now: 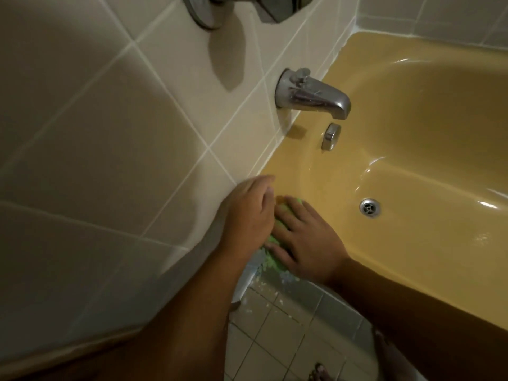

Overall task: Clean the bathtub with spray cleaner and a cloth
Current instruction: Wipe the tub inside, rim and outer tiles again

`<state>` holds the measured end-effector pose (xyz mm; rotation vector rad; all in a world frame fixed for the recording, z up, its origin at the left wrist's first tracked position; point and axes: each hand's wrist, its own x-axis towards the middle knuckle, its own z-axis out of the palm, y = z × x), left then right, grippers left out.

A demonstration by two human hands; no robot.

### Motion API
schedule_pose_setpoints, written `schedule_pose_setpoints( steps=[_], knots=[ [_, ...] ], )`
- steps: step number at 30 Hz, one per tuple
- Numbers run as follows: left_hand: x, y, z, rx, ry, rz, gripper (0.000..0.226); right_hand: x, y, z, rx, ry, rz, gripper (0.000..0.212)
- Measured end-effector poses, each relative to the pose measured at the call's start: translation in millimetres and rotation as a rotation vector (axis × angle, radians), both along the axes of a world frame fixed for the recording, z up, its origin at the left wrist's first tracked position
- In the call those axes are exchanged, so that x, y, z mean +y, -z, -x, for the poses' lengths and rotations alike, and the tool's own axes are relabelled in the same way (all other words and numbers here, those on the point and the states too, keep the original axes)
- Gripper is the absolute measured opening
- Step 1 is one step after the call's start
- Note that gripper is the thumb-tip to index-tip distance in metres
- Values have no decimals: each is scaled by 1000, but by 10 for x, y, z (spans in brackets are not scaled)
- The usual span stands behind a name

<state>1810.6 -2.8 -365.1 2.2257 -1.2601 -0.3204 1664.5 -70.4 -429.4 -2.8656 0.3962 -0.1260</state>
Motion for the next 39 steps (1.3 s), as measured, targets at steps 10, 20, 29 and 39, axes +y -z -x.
schedule_pose_setpoints(
  steps=[10,20,29,39],
  knots=[
    [-52,294,720,105,-117,-141,62,423,11,496,-290,509,-416,61],
    [302,615,679,-279,267,-25,42,456,64,1232,-93,496,-177,54],
    [-126,617,637,-274,26,-120,47,457,14,1159,28,597,-190,46],
    [-226,588,261,-315,61,-131,43,467,-13,1115,135,575,-178,62]
  ],
)
